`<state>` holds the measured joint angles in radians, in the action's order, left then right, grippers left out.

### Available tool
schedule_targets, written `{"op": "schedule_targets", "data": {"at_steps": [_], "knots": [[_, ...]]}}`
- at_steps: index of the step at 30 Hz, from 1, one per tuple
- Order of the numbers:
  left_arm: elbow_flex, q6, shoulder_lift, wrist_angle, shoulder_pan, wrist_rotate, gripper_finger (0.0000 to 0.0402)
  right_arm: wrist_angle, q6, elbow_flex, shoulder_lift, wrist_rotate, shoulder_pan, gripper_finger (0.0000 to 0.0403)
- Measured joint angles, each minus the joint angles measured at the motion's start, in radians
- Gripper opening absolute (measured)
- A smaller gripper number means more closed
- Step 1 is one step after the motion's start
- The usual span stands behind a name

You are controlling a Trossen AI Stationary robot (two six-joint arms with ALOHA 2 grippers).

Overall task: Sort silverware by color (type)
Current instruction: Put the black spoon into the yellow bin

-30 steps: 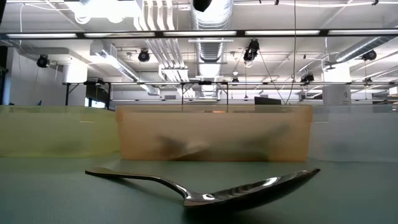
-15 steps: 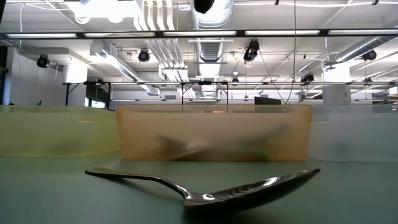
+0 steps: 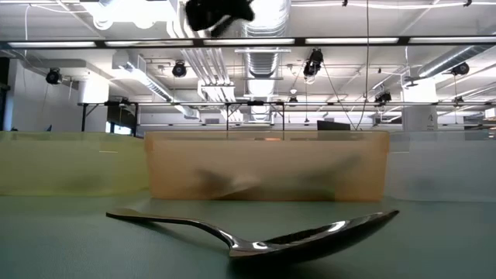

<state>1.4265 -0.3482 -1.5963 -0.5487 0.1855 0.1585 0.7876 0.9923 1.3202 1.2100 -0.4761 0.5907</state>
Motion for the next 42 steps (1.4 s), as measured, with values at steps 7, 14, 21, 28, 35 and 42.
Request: {"op": "schedule_targets", "data": {"at_steps": [7,14,21,28,35,42], "knots": [[-0.001,-0.108,0.045,-0.526,0.035,0.036,0.0000,0.434,0.454,-0.024,0.091,0.090,0.097,0.0131],[-0.122,-0.199,0.064,-0.800,0.053,0.067,0.0000,0.443,0.650,-0.052,0.232,0.231,0.205,0.0114],[-0.348,-0.277,0.143,-0.754,0.053,0.025,0.0000,0.401,0.715,-0.056,0.400,0.392,0.250,0.0104],[-0.515,-0.414,0.207,-0.705,0.053,-0.046,0.0002,0.368,0.663,-0.056,0.517,0.558,0.249,0.0110],[-0.535,-0.420,0.210,-0.689,0.055,-0.136,0.0040,0.325,0.666,-0.052,0.534,0.611,0.249,0.0131],[-0.501,-0.364,0.213,-0.585,0.056,-0.137,0.0094,0.298,0.699,-0.068,0.539,0.670,0.249,0.0132]]}}
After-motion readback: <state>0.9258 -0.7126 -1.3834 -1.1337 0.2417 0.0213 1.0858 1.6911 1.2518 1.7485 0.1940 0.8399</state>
